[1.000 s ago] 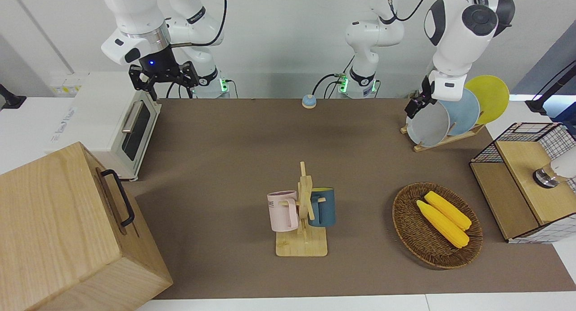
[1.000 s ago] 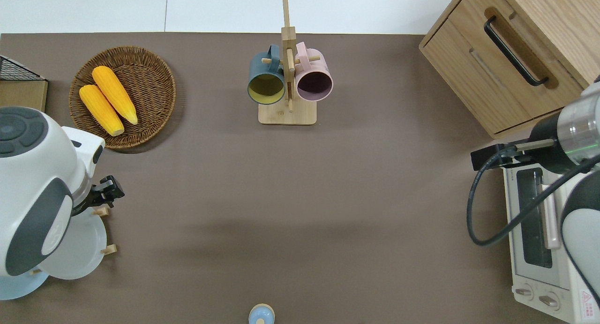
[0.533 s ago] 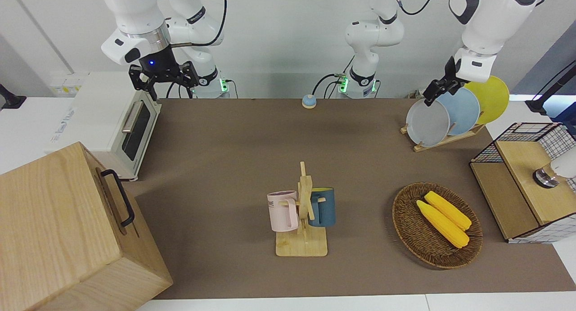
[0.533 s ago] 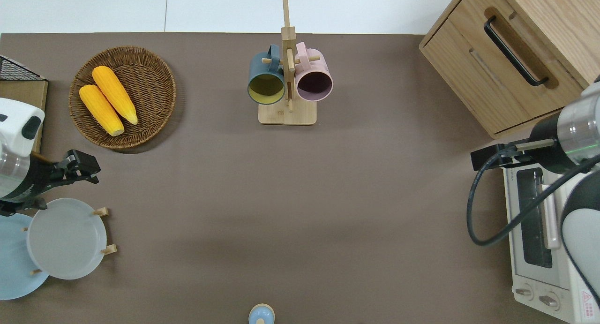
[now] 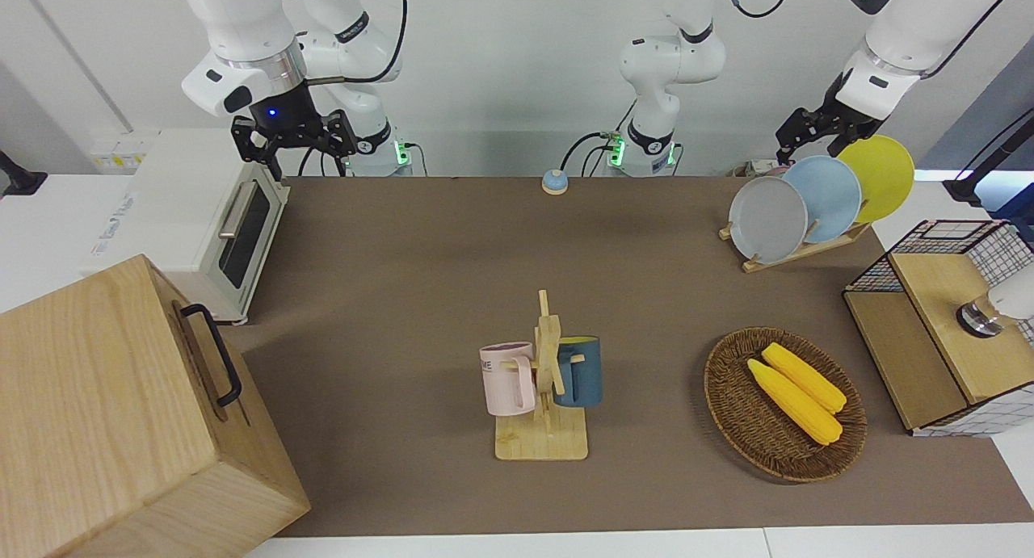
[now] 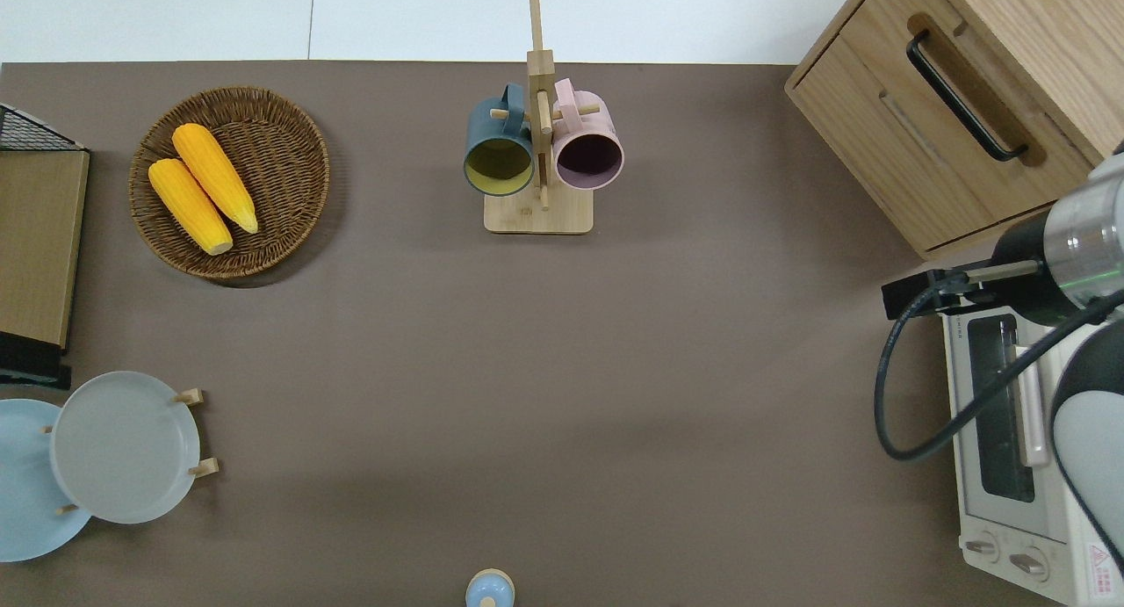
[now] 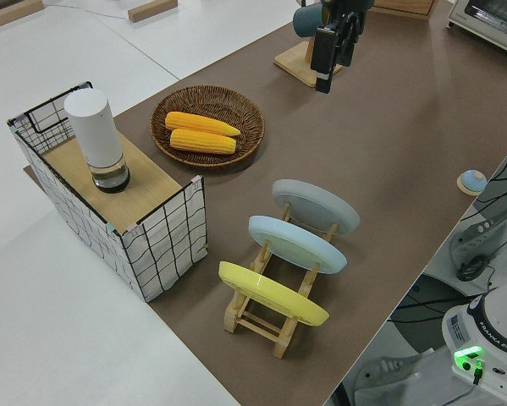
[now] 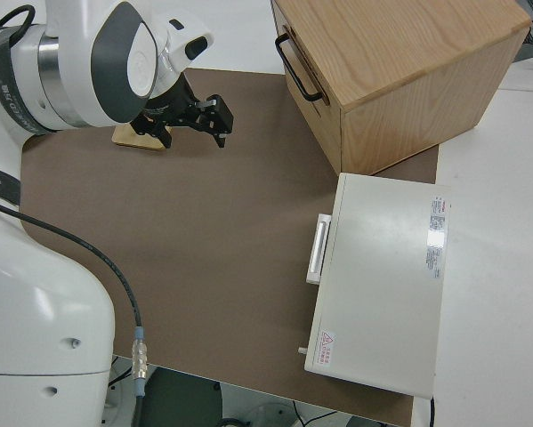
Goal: Pick gray plate from table and place it on lower plate rack with left arm
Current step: 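Open the left gripper and withdraw it from the rack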
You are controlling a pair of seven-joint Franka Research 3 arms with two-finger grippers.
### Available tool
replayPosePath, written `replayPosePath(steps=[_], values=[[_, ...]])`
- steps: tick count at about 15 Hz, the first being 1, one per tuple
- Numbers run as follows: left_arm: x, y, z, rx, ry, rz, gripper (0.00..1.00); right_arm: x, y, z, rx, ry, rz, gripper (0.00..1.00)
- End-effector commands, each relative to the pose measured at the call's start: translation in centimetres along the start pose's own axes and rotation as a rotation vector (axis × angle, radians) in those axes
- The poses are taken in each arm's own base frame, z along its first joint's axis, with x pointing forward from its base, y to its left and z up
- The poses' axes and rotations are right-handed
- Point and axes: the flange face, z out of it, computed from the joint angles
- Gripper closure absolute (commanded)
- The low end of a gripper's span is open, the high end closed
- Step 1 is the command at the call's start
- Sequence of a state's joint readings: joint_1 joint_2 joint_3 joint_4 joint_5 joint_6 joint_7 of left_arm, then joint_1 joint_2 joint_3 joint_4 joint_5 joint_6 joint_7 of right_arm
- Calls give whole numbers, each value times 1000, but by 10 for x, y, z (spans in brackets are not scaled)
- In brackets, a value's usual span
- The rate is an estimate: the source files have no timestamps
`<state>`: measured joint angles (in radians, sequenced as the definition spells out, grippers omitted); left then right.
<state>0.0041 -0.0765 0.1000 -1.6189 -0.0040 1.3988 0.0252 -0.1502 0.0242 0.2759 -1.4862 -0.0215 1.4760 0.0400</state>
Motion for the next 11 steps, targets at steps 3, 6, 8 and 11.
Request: replayPosePath(steps=[3, 6, 8, 11], values=[[0, 7, -2, -41, -7, 47, 7, -2, 1, -4, -2, -4, 14, 17], [2, 12, -2, -42, 1, 42, 7, -2, 1, -4, -2, -2, 14, 17], [4, 15, 1, -37, 5, 47, 7, -2, 1, -4, -2, -2, 14, 17], [7, 15, 3, -34, 9, 32, 7, -2, 1, -4, -2, -1, 14, 17]])
